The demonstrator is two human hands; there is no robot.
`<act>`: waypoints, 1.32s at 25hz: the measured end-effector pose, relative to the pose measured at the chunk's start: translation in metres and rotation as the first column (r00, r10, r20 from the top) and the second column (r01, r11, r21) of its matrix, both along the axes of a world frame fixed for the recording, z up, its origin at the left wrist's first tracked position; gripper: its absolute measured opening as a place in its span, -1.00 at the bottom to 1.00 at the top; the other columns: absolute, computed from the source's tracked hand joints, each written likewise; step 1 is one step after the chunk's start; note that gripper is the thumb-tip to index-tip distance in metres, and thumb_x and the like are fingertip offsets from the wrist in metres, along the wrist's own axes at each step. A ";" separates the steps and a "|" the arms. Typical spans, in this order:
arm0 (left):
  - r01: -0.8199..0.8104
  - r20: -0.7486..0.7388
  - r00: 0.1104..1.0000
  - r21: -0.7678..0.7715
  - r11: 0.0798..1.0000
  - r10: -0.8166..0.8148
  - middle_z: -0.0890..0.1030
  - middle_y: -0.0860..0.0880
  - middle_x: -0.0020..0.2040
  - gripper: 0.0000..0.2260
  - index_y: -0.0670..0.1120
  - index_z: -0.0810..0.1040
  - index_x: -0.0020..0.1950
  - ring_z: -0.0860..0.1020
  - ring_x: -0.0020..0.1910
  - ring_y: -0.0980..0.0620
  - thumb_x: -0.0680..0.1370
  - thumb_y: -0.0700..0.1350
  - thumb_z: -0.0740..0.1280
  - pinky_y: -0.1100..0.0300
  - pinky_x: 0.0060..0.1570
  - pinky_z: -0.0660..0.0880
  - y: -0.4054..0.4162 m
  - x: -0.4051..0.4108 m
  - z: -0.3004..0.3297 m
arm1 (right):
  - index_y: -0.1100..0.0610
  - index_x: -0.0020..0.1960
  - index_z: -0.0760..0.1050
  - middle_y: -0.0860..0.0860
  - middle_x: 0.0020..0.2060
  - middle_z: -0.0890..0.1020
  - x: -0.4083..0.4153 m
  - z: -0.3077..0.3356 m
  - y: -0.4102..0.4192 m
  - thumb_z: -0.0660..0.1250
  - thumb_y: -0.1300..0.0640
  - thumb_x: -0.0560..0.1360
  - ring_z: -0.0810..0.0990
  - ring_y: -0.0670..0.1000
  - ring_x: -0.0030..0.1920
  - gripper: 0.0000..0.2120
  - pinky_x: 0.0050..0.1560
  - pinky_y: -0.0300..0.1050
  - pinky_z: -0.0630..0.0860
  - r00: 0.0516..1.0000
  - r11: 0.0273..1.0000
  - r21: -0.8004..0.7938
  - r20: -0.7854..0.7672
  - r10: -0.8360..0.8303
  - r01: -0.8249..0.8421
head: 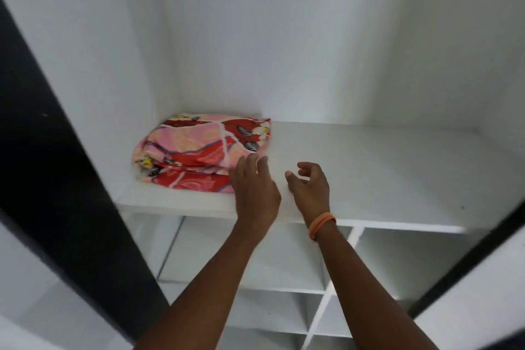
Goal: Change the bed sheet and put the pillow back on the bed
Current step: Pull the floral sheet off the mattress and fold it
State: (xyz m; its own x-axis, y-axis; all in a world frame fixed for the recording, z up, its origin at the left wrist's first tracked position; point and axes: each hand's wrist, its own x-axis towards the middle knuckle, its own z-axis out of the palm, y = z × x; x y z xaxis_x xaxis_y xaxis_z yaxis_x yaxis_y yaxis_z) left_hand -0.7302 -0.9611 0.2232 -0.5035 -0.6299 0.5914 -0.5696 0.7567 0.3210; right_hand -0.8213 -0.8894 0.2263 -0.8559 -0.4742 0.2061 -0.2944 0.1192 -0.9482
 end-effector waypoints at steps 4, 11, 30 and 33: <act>0.439 -0.414 0.851 0.222 0.871 -0.323 0.57 -0.04 0.16 -0.78 -0.11 0.53 0.20 0.52 0.17 0.02 0.57 -0.27 0.27 0.19 0.12 0.53 0.111 -0.050 0.021 | 0.13 0.10 0.52 0.02 -0.02 0.59 -0.025 0.008 0.097 0.39 0.21 0.51 0.60 -0.13 -0.12 -0.82 -0.12 -0.31 0.54 0.955 0.966 -0.145 -0.177 -0.237 0.213; 0.702 -0.562 0.650 0.187 0.687 -0.512 0.53 0.01 0.12 -0.74 -0.09 0.48 0.23 0.51 0.05 0.05 0.55 -0.13 0.36 0.10 0.03 0.53 0.279 -0.146 0.027 | 0.20 0.08 0.47 0.04 0.02 0.51 -0.098 0.008 0.285 0.35 0.32 0.47 0.48 0.06 0.00 -0.80 0.01 -0.13 0.42 0.566 0.753 -0.354 -0.504 -0.653 0.554; 0.430 -0.191 0.879 -0.082 0.899 -0.438 0.18 -0.20 0.52 0.07 -0.23 -0.02 0.57 0.30 0.43 -0.14 0.26 0.03 0.54 -0.07 0.27 0.32 0.313 -0.202 0.067 | 0.03 -0.06 0.45 -0.13 -0.27 0.52 -0.119 0.001 0.307 0.40 0.23 0.49 0.52 -0.10 -0.29 -0.84 -0.20 -0.12 0.57 0.745 0.814 -0.253 -0.328 -0.580 0.523; 0.409 -0.181 0.881 -0.174 0.896 -0.437 0.14 -0.21 0.53 0.05 -0.23 -0.05 0.57 0.25 0.47 -0.15 0.29 0.05 0.51 -0.11 0.29 0.29 0.291 -0.182 0.064 | 0.10 -0.16 0.47 -0.08 -0.35 0.52 -0.114 0.001 0.298 0.40 0.19 0.43 0.45 -0.03 -0.35 -0.90 -0.30 -0.10 0.48 0.655 0.826 -0.146 -0.541 -0.528 0.544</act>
